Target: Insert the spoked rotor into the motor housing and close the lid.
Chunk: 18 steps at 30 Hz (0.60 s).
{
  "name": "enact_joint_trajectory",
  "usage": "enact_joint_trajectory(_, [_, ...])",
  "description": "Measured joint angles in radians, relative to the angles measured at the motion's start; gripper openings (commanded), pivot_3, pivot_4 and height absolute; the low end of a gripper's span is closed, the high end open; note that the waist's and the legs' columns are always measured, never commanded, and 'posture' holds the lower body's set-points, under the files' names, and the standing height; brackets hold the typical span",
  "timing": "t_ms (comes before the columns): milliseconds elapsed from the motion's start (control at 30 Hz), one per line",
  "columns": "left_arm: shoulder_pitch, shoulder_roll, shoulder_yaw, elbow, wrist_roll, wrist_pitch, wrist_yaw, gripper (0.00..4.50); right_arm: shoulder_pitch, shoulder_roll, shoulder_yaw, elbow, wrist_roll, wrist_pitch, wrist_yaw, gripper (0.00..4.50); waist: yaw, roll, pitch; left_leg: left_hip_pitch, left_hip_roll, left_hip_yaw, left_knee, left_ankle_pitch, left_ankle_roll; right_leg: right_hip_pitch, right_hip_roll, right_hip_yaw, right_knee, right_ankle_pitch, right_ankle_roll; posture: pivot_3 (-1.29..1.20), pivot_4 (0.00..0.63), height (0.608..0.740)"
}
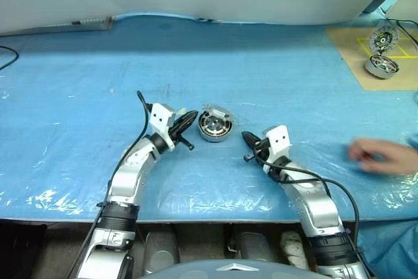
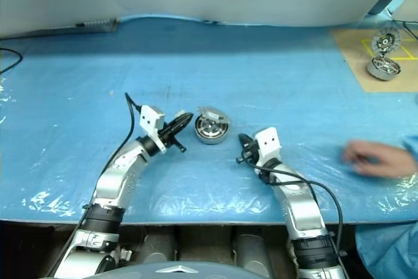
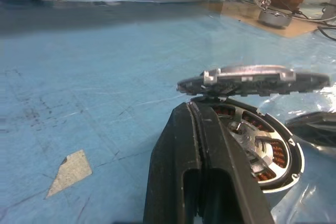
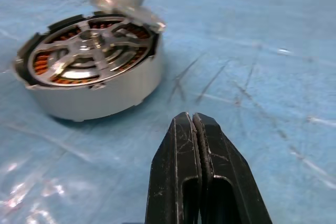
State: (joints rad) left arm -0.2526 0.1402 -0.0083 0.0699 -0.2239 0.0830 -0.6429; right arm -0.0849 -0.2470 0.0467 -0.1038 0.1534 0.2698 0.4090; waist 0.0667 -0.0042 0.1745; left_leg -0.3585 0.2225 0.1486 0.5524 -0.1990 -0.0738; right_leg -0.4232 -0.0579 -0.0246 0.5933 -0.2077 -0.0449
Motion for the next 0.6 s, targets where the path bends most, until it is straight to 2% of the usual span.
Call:
enact_joint_trajectory(333, [0.11, 0.033, -0.029, -0.012, 0.009, -0.132, -0.017, 0.02, -0.305, -0.049, -0.031, 0.199, -0.034, -0.02, -0.01, 0.0, -0.001, 0.0, 0.0, 0.007, 0.0, 0.001, 0.01, 0.0, 0.0, 0.0, 0.0, 0.003, 0.013, -0.001, -0.001, 0.0, 0.15, 0.74])
enact_joint_trajectory(467, [0.152, 0.07, -0.054, -0.013, 0.016, -0.17, -0.05, 0.02, -0.445, -0.057, -0.003, 0.278, -0.037, -0.004, 0.051, 0.0, -0.003, 0.0, 0.0, 0.008, 0.001, 0.001, 0.011, 0.0, 0.0, 0.0, 0.0, 0.004, 0.014, 0.0, -0.001, 0.0, 0.15, 0.74])
enact_joint_trajectory(600, [0.171, 0.078, -0.065, -0.014, 0.016, -0.173, -0.064, 0.02, -0.524, -0.051, 0.035, 0.303, -0.029, 0.042, 0.133, 0.0, -0.003, 0.0, 0.0, 0.007, 0.001, 0.001, 0.011, 0.0, 0.0, -0.001, 0.0, 0.004, 0.014, 0.0, -0.001, 0.0, 0.15, 0.74])
